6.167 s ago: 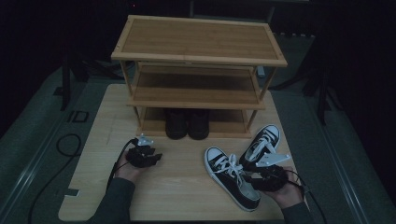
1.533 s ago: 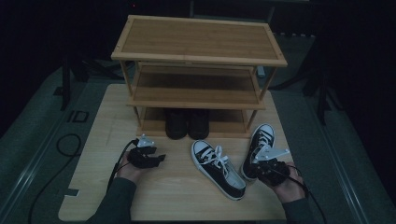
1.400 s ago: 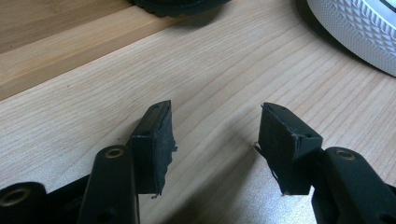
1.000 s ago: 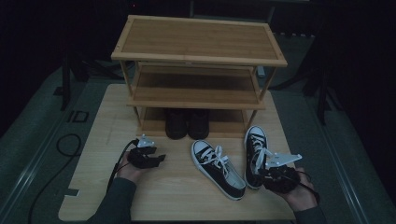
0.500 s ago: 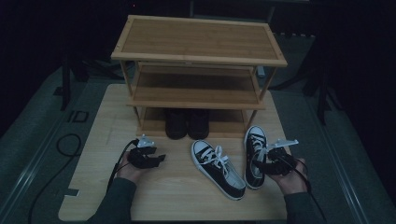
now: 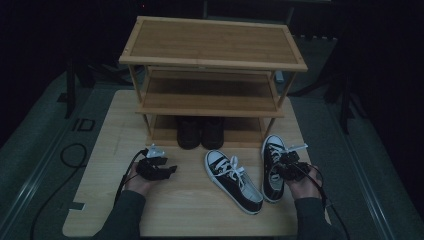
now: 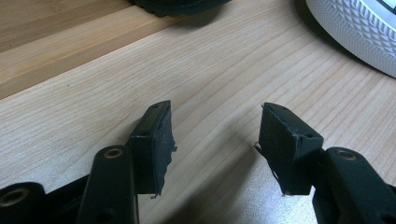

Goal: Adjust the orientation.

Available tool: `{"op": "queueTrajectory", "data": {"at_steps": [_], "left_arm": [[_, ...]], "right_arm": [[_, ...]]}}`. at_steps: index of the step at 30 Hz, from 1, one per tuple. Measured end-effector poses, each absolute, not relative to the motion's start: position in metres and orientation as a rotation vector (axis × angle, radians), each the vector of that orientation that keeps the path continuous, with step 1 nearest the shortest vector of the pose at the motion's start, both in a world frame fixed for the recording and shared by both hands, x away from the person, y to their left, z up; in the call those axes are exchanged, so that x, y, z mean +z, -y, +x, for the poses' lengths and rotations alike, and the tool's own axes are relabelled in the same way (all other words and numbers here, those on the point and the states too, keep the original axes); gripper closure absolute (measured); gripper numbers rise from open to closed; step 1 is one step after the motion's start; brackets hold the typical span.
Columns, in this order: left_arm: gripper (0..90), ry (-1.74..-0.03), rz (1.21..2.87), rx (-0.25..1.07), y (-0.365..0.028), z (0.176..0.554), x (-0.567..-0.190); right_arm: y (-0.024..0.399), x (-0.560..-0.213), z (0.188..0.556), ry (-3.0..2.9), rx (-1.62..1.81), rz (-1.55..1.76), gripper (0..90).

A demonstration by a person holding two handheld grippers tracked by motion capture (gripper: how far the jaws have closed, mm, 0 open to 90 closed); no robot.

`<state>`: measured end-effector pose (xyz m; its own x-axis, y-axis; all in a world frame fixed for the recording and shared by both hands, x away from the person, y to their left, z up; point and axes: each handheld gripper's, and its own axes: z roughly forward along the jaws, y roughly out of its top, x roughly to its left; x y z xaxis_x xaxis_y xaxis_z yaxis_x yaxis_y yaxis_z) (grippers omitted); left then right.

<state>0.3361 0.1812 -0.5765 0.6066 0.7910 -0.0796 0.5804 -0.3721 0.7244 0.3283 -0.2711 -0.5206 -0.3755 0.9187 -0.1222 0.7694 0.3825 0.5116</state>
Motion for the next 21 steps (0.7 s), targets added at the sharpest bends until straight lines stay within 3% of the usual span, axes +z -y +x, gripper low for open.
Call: {"op": "queueTrajectory", "data": {"at_steps": [21], "left_arm": [[45.2,-1.077,2.092,0.363,-0.181,0.336,-0.577]], "right_arm": [[0.280,-0.518,0.316,-2.181,0.581,1.453,85.2]]}}
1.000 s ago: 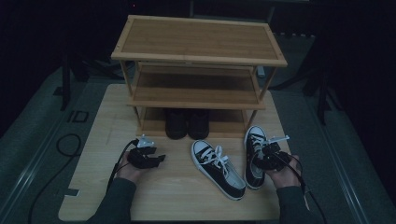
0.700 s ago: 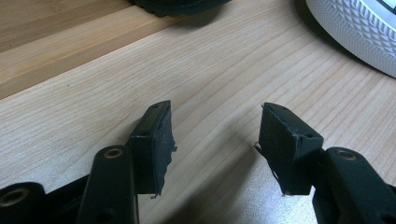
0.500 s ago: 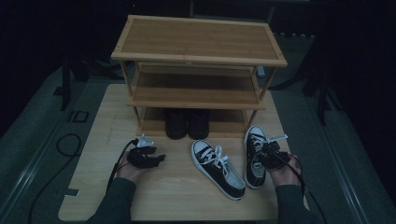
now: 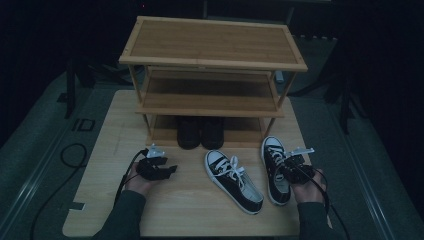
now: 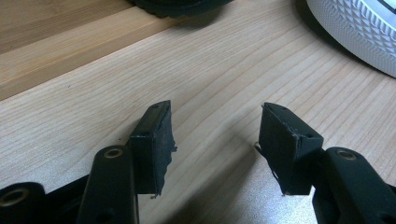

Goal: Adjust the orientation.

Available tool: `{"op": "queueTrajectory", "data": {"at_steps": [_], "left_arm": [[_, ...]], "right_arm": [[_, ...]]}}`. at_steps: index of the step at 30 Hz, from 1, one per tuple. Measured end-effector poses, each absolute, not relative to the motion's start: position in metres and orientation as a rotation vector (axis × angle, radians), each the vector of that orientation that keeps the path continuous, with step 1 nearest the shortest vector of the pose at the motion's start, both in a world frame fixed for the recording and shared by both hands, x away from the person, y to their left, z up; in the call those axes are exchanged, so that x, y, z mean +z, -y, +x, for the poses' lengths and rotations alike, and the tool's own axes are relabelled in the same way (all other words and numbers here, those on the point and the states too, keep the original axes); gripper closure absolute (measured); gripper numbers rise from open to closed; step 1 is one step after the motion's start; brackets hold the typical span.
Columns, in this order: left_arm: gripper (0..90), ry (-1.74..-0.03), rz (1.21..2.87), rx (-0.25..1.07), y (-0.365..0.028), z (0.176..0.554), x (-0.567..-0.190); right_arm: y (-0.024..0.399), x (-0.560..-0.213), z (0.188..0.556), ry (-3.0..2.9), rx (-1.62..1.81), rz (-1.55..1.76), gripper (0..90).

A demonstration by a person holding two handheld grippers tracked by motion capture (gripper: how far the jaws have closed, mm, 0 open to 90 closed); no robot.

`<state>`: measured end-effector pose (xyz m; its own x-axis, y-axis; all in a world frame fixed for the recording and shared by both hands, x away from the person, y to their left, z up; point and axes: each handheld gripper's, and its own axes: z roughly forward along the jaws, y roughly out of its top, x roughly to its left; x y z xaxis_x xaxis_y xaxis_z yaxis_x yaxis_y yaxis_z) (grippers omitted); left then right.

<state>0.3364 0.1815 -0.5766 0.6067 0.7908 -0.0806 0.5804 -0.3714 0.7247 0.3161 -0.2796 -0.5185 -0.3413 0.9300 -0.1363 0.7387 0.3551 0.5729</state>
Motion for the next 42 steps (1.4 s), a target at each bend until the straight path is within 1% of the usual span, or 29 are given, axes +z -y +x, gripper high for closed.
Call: {"op": "queueTrajectory", "data": {"at_steps": [21,42], "left_arm": [[45.2,-1.079,2.086,0.363,-0.182,0.337,-0.577],[45.1,-1.078,2.086,0.367,-0.181,0.336,-0.577]], "right_arm": [[0.266,-0.507,0.314,-2.233,0.693,1.299,85.5],[0.237,-0.516,0.330,-2.372,0.892,0.957,85.4]]}}
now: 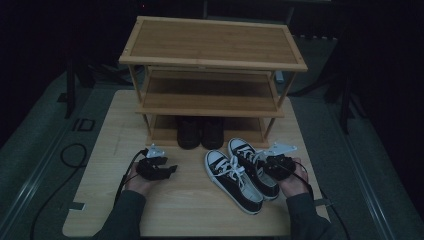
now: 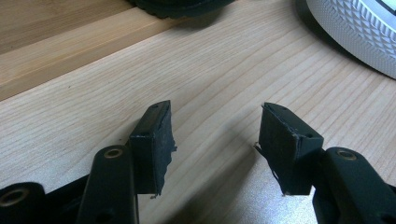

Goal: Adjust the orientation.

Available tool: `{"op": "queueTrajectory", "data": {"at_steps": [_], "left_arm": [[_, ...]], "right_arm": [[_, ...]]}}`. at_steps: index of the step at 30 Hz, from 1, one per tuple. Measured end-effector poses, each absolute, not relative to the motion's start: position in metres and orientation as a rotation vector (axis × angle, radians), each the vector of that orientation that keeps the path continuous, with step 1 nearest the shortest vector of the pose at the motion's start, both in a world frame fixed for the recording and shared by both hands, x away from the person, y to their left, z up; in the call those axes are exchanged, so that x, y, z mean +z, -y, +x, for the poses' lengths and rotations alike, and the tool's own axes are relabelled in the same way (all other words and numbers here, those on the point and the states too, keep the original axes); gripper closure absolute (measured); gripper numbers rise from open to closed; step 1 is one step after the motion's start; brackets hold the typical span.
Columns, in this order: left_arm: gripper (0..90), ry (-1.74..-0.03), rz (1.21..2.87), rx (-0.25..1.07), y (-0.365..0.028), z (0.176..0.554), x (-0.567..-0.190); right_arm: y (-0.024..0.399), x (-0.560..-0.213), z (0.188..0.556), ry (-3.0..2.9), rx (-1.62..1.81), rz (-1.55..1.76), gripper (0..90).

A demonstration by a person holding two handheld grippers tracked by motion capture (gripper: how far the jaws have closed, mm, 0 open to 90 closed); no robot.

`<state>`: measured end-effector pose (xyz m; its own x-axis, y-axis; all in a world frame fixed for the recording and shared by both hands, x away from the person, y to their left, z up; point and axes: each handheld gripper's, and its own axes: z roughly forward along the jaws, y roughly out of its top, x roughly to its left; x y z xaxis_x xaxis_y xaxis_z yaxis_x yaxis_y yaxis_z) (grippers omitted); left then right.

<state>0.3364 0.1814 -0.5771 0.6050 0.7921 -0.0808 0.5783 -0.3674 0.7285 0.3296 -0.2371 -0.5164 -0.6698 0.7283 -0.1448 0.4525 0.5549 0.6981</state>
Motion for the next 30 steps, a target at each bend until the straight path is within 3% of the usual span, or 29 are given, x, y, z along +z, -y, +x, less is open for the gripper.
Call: {"op": "queueTrajectory", "data": {"at_steps": [23,27,30], "left_arm": [[45.1,-1.080,2.084,0.370,-0.181,0.336,-0.577],[45.1,-1.079,2.082,0.365,-0.182,0.336,-0.577],[45.1,-1.078,2.081,0.362,-0.182,0.336,-0.577]], "right_arm": [[0.247,-0.540,0.335,-2.398,1.036,0.856,83.6],[0.241,-0.532,0.334,-2.464,0.922,0.881,69.9],[0.236,-0.527,0.331,-2.502,0.839,0.879,65.5]]}}
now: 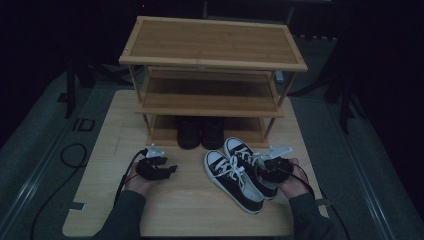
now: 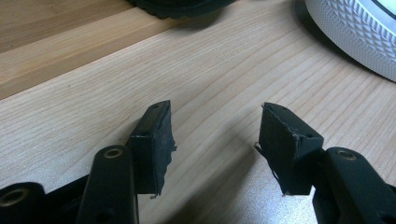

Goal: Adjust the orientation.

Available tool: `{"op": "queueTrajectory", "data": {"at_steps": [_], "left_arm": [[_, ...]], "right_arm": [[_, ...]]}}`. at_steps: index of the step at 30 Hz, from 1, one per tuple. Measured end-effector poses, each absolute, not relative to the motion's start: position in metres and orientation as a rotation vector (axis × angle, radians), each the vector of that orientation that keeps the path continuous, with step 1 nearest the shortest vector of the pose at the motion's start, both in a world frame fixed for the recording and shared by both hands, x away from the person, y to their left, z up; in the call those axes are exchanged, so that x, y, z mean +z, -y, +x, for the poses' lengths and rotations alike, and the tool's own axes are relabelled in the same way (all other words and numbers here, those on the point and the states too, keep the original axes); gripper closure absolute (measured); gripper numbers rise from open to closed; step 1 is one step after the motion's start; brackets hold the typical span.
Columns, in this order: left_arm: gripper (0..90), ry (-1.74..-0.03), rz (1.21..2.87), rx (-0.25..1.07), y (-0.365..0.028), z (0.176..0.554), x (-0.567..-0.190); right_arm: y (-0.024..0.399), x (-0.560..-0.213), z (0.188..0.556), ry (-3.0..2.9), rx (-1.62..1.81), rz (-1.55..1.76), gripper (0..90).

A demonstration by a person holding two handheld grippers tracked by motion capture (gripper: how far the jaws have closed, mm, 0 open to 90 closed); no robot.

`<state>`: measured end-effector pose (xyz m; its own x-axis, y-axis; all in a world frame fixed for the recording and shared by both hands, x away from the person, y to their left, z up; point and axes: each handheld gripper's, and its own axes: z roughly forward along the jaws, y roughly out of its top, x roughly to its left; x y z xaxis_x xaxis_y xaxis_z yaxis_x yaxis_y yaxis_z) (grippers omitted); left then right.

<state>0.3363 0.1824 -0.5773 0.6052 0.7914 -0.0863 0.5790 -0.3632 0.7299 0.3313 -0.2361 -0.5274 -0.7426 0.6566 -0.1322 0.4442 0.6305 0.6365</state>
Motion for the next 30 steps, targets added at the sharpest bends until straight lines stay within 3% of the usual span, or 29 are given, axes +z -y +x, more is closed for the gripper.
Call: {"op": "queueTrajectory", "data": {"at_steps": [4,18,30], "left_arm": [[45.1,-1.078,2.081,0.360,-0.183,0.336,-0.577],[45.1,-1.079,2.074,0.369,-0.182,0.335,-0.578],[45.1,-1.081,2.070,0.360,-0.183,0.336,-0.578]], "right_arm": [[0.233,-0.518,0.330,-2.540,0.754,0.903,58.3],[0.246,-0.495,0.325,-2.558,0.751,0.983,46.6],[0.246,-0.478,0.317,-2.546,0.832,0.967,43.6]]}}
